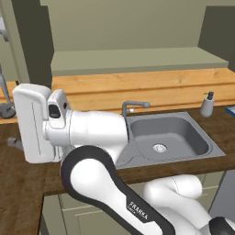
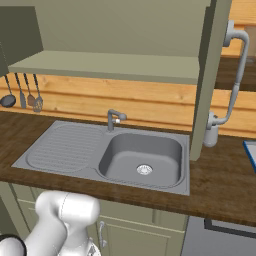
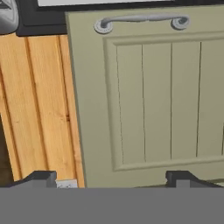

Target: Pick the kettle from the counter and place it on the tray. Then pick the mug from the cabinet and place it on the tray. Then close the cabinet doors.

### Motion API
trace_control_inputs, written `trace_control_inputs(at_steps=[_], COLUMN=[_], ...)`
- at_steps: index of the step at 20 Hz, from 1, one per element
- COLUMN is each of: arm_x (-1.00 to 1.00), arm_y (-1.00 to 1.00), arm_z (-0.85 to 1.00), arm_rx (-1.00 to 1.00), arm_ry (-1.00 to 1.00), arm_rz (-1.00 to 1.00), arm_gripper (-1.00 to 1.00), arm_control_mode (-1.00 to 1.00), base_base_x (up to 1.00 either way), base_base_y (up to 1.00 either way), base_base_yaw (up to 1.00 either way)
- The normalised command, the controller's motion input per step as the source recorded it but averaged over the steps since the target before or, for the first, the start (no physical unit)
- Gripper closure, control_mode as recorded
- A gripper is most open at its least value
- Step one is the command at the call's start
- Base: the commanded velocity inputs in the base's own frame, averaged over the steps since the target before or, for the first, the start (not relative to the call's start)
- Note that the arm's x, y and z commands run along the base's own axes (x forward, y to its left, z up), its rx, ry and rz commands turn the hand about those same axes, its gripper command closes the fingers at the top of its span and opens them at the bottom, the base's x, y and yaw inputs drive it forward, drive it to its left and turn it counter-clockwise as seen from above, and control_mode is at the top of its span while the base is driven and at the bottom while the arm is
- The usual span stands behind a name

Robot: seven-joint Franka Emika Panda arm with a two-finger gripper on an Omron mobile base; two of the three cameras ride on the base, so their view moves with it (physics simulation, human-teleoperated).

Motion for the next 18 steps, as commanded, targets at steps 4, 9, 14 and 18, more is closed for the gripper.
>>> trace_control_inputs(at_steps=[4, 9, 14, 18], arm_x=[0.50, 0.50, 0.44, 0.46], arm_y=[0.15, -0.21, -0.46, -0.52], arm_z=[0.00, -0.01, 0.00, 0.00], arm_rx=[-0.08, -0.11, -0.02, 0.00], arm_ry=[0.00, 0.00, 0.04, 0.08], arm_rz=[-0.06, -0.26, -0.36, -0.33], arm_gripper=[-1.00, -1.00, -1.00, -1.00], arm_control_mode=[-1.00, -1.00, -1.00, -1.00], base_base_x=[0.00, 0.00, 0.00, 0.00], base_base_y=[0.00, 0.00, 0.00, 0.00], base_base_yaw=[0.00, 0.00, 0.00, 0.00])
